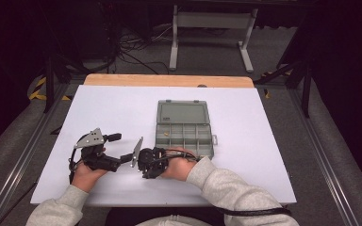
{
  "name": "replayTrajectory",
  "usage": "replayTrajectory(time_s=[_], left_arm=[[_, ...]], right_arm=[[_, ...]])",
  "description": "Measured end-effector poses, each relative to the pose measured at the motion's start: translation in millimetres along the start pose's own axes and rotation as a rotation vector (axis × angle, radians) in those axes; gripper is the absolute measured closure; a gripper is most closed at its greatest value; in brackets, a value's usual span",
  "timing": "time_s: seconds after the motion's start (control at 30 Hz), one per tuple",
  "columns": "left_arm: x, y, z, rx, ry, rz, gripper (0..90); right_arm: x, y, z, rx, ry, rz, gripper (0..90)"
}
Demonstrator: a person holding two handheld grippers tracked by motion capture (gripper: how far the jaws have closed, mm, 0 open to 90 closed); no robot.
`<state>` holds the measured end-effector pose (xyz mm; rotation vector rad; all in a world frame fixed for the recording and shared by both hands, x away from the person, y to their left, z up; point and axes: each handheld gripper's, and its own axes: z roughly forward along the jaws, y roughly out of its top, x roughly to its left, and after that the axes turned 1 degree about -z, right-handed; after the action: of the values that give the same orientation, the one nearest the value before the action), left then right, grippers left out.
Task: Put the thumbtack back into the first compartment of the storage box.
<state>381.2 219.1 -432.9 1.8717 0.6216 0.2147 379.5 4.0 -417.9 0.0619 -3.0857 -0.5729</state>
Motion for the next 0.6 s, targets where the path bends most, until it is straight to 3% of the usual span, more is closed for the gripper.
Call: replayTrajectory(time_s=[0.6], left_arm=[[0.2, -0.1, 0.3, 0.0, -0.001, 0.001, 4.9]], right_arm=[[-15.6, -0.8, -37.5, -0.053, -0.044, 0.033, 82.3]])
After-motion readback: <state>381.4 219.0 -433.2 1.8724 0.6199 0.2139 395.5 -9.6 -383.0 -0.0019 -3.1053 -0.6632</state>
